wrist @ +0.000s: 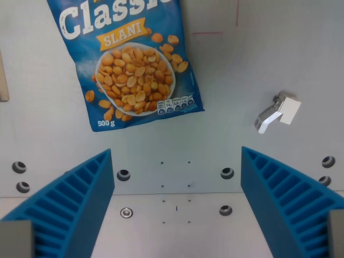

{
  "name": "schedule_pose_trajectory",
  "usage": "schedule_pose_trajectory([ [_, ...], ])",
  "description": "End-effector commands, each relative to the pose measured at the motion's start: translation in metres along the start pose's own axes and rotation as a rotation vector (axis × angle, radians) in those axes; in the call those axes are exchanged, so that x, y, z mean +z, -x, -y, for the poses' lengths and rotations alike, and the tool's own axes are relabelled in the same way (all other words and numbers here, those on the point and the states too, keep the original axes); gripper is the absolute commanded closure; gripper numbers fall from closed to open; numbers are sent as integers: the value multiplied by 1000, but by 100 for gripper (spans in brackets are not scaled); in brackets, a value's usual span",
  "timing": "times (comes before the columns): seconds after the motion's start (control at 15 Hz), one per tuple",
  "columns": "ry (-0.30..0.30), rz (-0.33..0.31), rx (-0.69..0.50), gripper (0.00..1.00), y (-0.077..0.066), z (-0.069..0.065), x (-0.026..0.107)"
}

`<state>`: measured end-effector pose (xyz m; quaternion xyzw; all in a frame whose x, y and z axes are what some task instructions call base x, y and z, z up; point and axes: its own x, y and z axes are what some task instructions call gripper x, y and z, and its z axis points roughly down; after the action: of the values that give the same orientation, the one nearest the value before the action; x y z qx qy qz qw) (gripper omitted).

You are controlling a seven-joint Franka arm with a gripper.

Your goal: Rotate around gripper negative x

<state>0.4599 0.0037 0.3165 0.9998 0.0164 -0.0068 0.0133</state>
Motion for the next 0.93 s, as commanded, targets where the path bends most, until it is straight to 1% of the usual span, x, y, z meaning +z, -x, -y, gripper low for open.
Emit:
schedule_pose_trajectory([
  [0.07,174,-6,12,0,0,3,-3],
  [0.93,348,-5,13,0,0,3,-3],
])
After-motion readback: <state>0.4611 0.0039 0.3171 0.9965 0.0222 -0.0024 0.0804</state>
